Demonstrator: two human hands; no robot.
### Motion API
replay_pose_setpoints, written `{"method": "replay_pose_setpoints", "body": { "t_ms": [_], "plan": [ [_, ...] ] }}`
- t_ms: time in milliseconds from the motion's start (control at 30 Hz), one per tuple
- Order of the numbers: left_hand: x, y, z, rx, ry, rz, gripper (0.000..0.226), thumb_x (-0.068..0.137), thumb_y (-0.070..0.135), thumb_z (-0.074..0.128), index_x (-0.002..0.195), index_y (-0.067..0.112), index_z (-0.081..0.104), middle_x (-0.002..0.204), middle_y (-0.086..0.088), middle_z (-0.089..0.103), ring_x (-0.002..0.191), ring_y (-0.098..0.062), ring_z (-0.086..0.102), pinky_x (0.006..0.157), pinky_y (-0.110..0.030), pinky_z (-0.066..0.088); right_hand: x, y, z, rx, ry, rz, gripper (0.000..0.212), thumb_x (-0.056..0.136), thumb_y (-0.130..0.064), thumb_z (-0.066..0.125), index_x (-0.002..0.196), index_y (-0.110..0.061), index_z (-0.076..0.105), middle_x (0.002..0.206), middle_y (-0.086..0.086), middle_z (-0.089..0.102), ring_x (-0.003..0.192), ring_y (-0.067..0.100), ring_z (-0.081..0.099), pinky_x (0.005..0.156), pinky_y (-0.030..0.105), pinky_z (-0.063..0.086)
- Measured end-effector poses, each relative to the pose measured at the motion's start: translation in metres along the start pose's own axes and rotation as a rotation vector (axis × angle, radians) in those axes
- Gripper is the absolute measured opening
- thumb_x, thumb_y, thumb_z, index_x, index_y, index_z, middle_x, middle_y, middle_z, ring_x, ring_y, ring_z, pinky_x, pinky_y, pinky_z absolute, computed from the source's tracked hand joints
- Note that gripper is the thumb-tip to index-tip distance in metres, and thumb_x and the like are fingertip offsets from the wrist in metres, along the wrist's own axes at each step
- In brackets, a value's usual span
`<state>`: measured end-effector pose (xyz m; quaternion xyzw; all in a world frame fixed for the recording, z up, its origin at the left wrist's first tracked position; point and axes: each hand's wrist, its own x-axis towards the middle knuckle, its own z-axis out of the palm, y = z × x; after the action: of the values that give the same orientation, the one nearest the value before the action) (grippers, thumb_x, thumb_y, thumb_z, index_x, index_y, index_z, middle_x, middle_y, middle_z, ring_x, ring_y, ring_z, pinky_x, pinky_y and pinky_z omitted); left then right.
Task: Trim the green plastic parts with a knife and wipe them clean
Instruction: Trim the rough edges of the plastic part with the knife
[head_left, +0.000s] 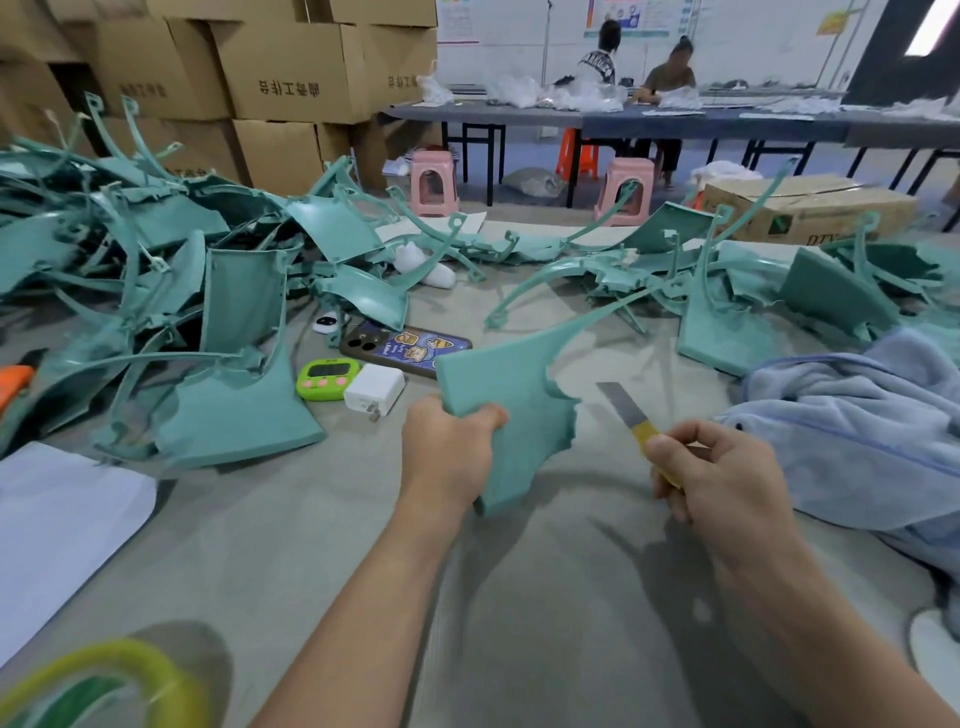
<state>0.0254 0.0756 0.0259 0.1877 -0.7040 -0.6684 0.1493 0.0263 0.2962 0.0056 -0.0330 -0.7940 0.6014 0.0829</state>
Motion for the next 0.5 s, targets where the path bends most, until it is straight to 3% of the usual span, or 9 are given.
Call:
{"method": "replay_pose_setpoints", "body": {
  "t_ms": [67, 200, 333, 500],
  "plan": [
    [-0.003, -0.002, 0.003, 0.107, 0.002, 0.101, 0.025, 0.064, 0.032, 0.067, 0.071, 0.008, 0.07, 0.065, 0.002, 0.071, 0.065, -0.025, 0.065, 0.064, -0.041, 0.056, -0.003, -0.002, 0.006, 0.011, -0.007, -0.013, 0.026, 0.095, -0.015, 0.067, 0.069, -0.016, 0.066, 0.057, 0.009, 0.067, 0.039, 0.015, 0.044, 0.042, 0.023, 0.035],
    [-0.009, -0.008, 0.005, 0.315, -0.027, 0.299, 0.039, 0.077, 0.041, 0.064, 0.06, 0.008, 0.054, 0.049, 0.006, 0.046, 0.052, -0.017, 0.04, 0.048, -0.029, 0.036, -0.007, -0.006, 0.016, 0.113, 0.028, 0.036, 0.024, 0.098, -0.013, 0.063, 0.075, -0.006, 0.062, 0.06, 0.011, 0.069, 0.037, 0.017, 0.051, 0.038, 0.023, 0.04],
    [-0.012, -0.009, 0.007, 0.432, -0.048, 0.407, 0.048, 0.088, 0.032, 0.07, 0.053, 0.019, 0.041, 0.053, 0.001, 0.042, 0.053, -0.018, 0.036, 0.054, -0.032, 0.03, -0.009, -0.007, 0.025, 0.192, -0.005, 0.13, 0.021, 0.1, -0.015, 0.061, 0.084, -0.002, 0.061, 0.063, 0.013, 0.07, 0.039, 0.019, 0.056, 0.038, 0.027, 0.041],
    [-0.012, -0.009, 0.009, 0.464, -0.024, 0.439, 0.046, 0.091, 0.031, 0.07, 0.056, 0.013, 0.046, 0.061, -0.012, 0.049, 0.057, -0.023, 0.038, 0.056, -0.033, 0.029, -0.002, -0.005, 0.014, 0.013, 0.028, 0.203, 0.027, 0.093, -0.015, 0.065, 0.068, -0.007, 0.063, 0.059, 0.012, 0.07, 0.037, 0.019, 0.044, 0.047, 0.03, 0.036]
  ]
}}
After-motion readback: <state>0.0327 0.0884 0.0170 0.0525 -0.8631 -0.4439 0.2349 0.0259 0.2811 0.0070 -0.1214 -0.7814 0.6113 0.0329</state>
